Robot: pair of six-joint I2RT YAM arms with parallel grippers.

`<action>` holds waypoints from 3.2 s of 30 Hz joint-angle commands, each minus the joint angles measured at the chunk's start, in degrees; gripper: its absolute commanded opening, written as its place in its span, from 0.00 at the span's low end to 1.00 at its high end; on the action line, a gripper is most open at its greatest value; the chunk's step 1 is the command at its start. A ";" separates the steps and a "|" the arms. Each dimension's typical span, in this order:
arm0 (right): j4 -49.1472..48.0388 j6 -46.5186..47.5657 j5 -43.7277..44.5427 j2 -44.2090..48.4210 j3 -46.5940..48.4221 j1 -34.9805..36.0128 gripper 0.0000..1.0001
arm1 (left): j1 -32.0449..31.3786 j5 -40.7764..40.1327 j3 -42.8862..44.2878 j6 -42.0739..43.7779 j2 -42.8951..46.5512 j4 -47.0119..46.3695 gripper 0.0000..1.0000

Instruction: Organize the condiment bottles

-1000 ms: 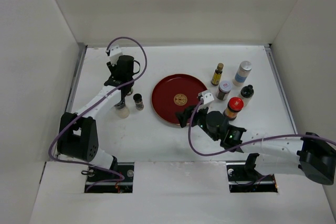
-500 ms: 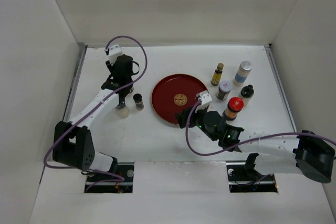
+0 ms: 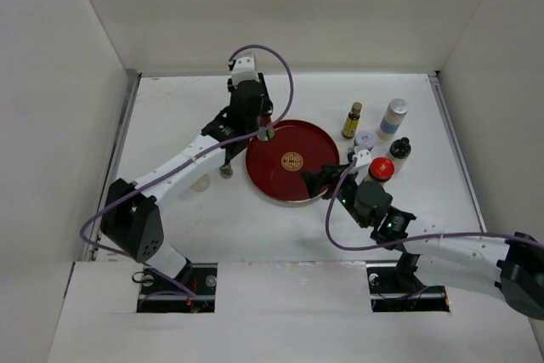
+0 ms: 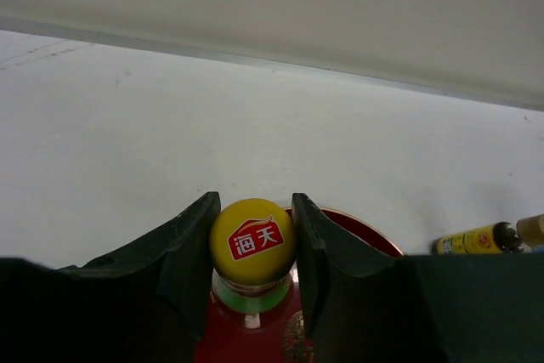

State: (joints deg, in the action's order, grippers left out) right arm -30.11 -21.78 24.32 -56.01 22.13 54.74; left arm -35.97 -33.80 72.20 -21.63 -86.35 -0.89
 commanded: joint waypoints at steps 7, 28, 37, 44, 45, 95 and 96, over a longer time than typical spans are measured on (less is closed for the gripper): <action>-3.56 -1.51 0.91 2.57 -0.95 -2.31 0.77 | -2.66 2.34 10.85 0.53 -11.03 -7.82 0.19; -3.29 -1.77 0.82 3.01 -1.30 -3.37 0.78 | -2.75 3.30 3.82 1.24 -13.59 -11.24 0.38; -3.20 -1.77 0.82 3.36 -1.39 -3.55 0.79 | -4.77 3.30 2.59 1.32 -11.14 -11.42 0.68; -3.11 -1.60 0.91 3.18 -1.12 -3.28 0.80 | -5.30 2.43 -4.50 1.33 1.33 -12.03 0.82; -3.11 -1.77 1.00 3.45 -1.30 -3.28 0.81 | -5.30 1.99 -6.79 1.32 4.05 -12.21 0.82; -2.15 -1.60 -0.32 -0.16 0.46 -3.19 0.59 | 1.12 -6.10 -35.73 -1.40 10.67 -13.35 0.42; -2.58 -1.77 -0.32 0.28 0.11 -3.19 0.59 | 1.21 -6.10 -35.56 -1.40 10.41 -13.18 0.40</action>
State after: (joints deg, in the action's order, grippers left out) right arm -30.04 -23.57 24.43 -56.66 20.73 51.55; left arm -35.27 -41.23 34.06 -22.48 -75.59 -11.38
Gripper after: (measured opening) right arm 0.591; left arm 0.421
